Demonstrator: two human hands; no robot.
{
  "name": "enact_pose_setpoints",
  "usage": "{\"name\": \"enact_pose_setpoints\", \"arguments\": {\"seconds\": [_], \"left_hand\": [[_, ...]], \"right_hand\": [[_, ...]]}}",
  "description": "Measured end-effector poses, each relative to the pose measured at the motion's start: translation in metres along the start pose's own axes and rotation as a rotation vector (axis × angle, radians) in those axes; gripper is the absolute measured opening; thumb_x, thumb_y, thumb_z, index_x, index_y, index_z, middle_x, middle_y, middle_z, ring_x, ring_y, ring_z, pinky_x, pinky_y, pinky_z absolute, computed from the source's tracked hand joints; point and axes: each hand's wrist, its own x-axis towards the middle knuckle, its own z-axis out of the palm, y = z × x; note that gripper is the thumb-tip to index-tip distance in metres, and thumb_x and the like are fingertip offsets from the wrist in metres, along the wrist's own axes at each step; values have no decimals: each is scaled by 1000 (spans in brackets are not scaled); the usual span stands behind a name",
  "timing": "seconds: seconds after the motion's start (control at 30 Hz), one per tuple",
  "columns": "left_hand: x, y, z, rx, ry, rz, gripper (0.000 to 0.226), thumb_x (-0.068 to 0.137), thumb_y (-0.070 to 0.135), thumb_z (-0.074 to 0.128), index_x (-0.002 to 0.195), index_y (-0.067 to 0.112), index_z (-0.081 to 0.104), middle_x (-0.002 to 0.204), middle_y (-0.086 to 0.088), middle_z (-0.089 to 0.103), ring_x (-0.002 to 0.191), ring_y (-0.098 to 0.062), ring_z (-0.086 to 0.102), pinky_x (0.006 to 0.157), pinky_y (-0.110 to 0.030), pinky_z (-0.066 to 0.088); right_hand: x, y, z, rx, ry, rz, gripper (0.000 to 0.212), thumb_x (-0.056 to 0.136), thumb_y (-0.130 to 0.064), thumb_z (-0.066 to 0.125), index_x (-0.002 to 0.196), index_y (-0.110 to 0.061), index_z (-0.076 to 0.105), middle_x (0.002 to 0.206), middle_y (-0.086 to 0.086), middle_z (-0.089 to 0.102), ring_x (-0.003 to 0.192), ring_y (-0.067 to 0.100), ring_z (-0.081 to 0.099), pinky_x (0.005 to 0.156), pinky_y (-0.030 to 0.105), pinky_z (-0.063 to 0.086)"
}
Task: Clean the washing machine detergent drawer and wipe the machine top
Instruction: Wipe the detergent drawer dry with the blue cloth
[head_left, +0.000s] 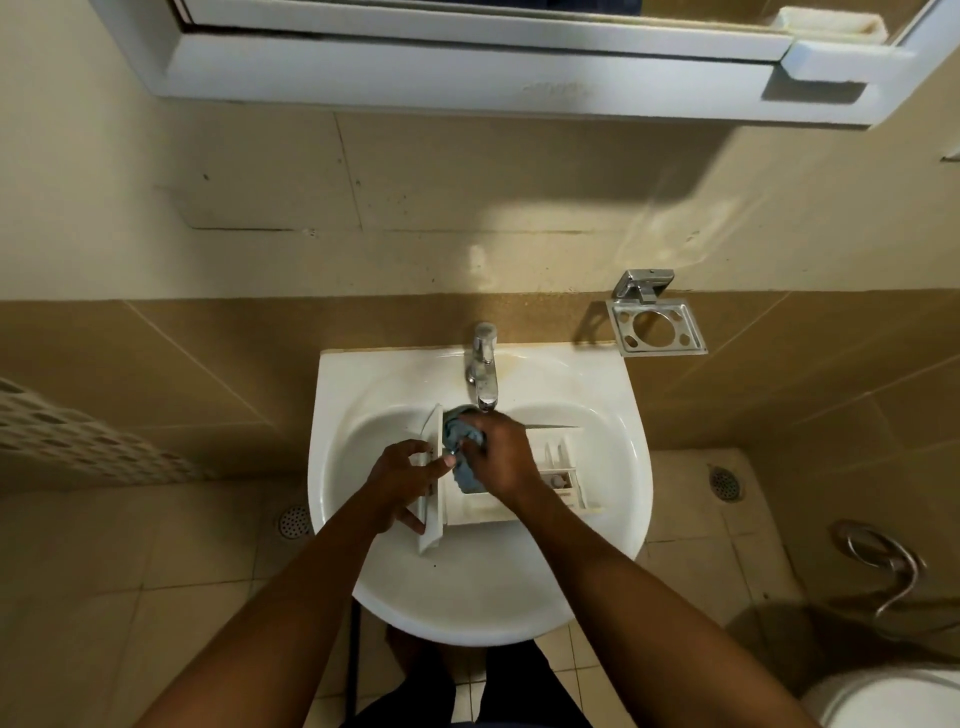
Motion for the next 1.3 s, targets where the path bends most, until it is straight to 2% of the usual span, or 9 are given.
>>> {"name": "enact_pose_setpoints", "arguments": {"seconds": [0.13, 0.27, 0.37, 0.53, 0.7, 0.97, 1.1, 1.23, 1.3], "left_hand": [[1, -2, 0, -10, 13, 12, 77, 77, 47, 85, 142, 21, 52, 121, -14, 62, 97, -26, 64, 50, -52, 60], [1, -2, 0, -22, -1, 10, 76, 78, 44, 85, 142, 20, 52, 116, -14, 64, 99, -29, 66, 49, -51, 59], [1, -1, -1, -22, -10, 12, 76, 78, 44, 85, 142, 20, 51, 117, -14, 65, 101, -30, 66, 49, -52, 59], [2, -1, 0, -7, -11, 16, 73, 79, 43, 85, 140, 19, 53, 117, -15, 63, 100, -29, 65, 50, -54, 59], [2, -1, 0, 8, -6, 20, 68, 81, 43, 84, 138, 20, 54, 114, -15, 63, 99, -28, 65, 52, -57, 60], [1, -1, 1, 8, -17, 32, 67, 82, 42, 83, 137, 19, 54, 114, -14, 64, 99, -29, 66, 52, -60, 59], [0, -1, 1, 9, -6, 35, 68, 82, 43, 83, 138, 19, 54, 114, -13, 64, 99, -28, 66, 50, -55, 59], [1, -2, 2, 3, 6, 38, 68, 82, 42, 83, 138, 18, 54, 116, -13, 64, 99, -30, 67, 49, -55, 59], [0, -2, 3, -2, 15, 35, 66, 82, 41, 84, 136, 17, 55, 114, -14, 65, 98, -31, 67, 50, -59, 59]], "right_hand": [[-8, 11, 6, -107, -154, -42, 45, 87, -13, 69, 133, -13, 66, 129, 8, 61, 98, 16, 64, 79, -2, 40], [-14, 48, -21, -362, -196, 25, 44, 85, -26, 59, 128, -27, 67, 126, 2, 70, 115, 26, 65, 96, 31, 49], [-10, 62, -34, -464, -295, 243, 33, 92, -30, 60, 125, -26, 65, 127, 3, 67, 117, 29, 62, 94, 34, 47], [3, 44, -24, -493, -390, 219, 34, 93, -29, 59, 127, -28, 61, 134, 1, 64, 126, 28, 57, 108, 42, 40], [-1, 34, -28, -410, -417, 70, 31, 92, -27, 58, 123, -27, 64, 127, -1, 68, 119, 28, 60, 98, 40, 48], [-6, 60, -76, -520, -316, 218, 30, 87, -34, 72, 115, -26, 74, 113, 1, 74, 102, 25, 68, 82, 28, 50], [-2, 59, -90, -614, -74, 319, 29, 92, -39, 69, 115, -22, 70, 109, 3, 74, 99, 25, 70, 85, 31, 52], [-16, 64, -73, -481, -254, 319, 51, 85, -33, 80, 132, -20, 65, 131, 8, 65, 121, 28, 60, 106, 35, 44], [-23, 63, -67, -494, -288, 268, 54, 83, -31, 81, 133, -20, 63, 133, 7, 63, 123, 29, 58, 107, 34, 43]]}}
